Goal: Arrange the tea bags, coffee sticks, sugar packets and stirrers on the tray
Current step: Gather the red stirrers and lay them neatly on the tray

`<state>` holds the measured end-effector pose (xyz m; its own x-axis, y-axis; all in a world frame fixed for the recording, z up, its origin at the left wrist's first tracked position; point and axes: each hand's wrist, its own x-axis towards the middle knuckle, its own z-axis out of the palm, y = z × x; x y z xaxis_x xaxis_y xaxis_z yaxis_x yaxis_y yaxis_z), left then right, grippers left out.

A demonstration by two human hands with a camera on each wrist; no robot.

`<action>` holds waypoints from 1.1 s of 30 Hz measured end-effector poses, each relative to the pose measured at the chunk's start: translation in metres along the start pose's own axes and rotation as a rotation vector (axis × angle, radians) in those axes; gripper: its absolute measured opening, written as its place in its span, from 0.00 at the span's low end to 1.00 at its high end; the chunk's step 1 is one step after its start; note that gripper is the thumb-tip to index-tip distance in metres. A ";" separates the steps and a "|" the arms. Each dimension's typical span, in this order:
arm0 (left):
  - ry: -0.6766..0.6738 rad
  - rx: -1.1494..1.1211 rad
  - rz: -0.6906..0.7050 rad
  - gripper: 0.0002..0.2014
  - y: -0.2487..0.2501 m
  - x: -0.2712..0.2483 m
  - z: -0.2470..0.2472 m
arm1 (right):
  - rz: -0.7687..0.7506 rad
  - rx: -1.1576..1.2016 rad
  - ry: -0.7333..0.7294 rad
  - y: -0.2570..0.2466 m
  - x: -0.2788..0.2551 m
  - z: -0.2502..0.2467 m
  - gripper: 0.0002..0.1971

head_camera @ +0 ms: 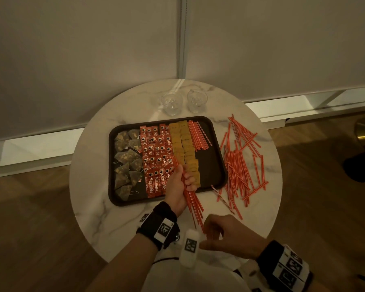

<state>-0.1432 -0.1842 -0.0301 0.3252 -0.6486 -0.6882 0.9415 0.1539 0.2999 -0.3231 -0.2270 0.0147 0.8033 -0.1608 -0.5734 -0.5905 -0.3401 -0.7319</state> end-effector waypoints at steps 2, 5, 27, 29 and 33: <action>-0.015 0.019 0.028 0.13 0.001 -0.001 0.002 | -0.039 0.029 -0.008 -0.004 0.002 0.001 0.14; -0.036 0.065 0.063 0.14 0.001 -0.006 0.002 | -0.081 0.035 0.002 -0.010 0.006 -0.004 0.12; -0.029 0.309 0.401 0.11 0.027 -0.039 0.011 | -0.041 -0.093 0.055 -0.041 0.022 -0.019 0.21; -0.014 0.306 0.430 0.11 0.030 -0.040 0.014 | -0.032 -0.045 0.061 -0.044 0.027 -0.017 0.24; 0.056 0.233 0.509 0.11 0.032 -0.038 0.018 | 0.021 0.174 0.052 -0.045 0.036 -0.009 0.19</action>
<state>-0.1271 -0.1681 0.0180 0.7435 -0.4942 -0.4506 0.6223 0.2645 0.7367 -0.2670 -0.2262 0.0301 0.7908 -0.2155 -0.5729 -0.6082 -0.1715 -0.7750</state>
